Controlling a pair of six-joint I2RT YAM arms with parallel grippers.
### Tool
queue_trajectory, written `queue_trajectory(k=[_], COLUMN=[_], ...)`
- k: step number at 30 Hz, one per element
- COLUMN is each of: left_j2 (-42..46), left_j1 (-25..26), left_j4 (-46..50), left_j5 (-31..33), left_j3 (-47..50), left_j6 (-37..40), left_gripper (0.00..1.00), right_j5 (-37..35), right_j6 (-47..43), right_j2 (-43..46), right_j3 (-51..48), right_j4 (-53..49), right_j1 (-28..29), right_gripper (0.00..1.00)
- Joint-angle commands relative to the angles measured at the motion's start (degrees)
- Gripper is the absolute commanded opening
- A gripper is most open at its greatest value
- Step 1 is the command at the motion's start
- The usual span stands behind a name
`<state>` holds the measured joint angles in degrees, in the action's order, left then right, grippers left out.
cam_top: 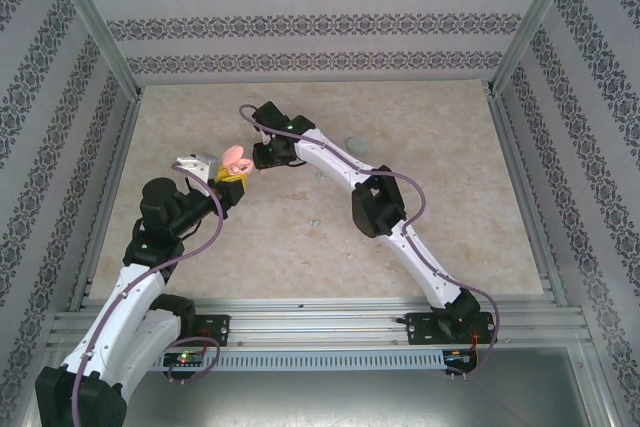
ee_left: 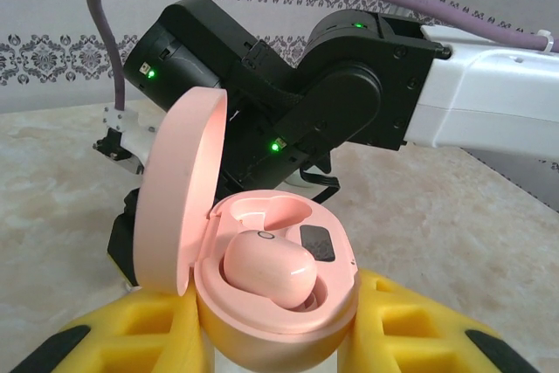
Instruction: Insert the wireless bluetooth earbuds into the charging case
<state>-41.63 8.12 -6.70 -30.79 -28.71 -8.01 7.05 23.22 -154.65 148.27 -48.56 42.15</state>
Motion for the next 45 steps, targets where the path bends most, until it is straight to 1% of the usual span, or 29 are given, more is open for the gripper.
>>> queue_trajectory(k=[1,7,13,17,23,28,35,40,45], left_j2=[0.01,-0.26,0.31,0.58,1.11,1.27,1.37,1.01,0.09], left_j1=[-0.60,-0.58,-0.59,-0.65,-0.58,-0.60,-0.58,-0.57,-0.61], left_j4=[0.15,0.41,0.99,1.07,1.21,1.19,1.26,-0.88,-2.38], left_j5=[0.52,0.31,0.43,0.29,0.18,-0.31,-1.34,-2.75,-4.41], left_j3=[-0.25,-0.47,-0.38,-0.32,-0.37,-0.60,-1.19,-0.75,-0.65], left_j6=[0.28,0.54,0.76,0.72,0.63,0.54,0.41,-0.73,-1.96], left_gripper=[0.08,0.08,0.08,0.08,0.08,0.08,0.08,0.08,0.07], right_j5=[-2.30,-2.30,-2.39,-2.39,-3.45,-5.24,-5.61,-5.75,-5.47], right_j6=[-3.71,-3.75,-3.80,-3.66,-2.85,-1.97,0.80,5.24,12.70], right_j2=[-1.56,-3.01,-3.94,-3.83,-1.23,3.36,10.93,20.07,29.56], right_j3=[1.77,1.83,1.41,0.73,-2.36,-9.73,-20.57,-35.78,-51.89], right_j4=[2.07,3.29,1.74,0.17,-2.02,-1.61,-2.56,1.92,6.98], right_j1=[0.92,1.51,2.20,2.39,2.41,1.88,0.42,-0.79,-3.43], right_gripper=[0.38,0.39,0.39,0.34,0.23,0.17,0.16,0.16,0.16])
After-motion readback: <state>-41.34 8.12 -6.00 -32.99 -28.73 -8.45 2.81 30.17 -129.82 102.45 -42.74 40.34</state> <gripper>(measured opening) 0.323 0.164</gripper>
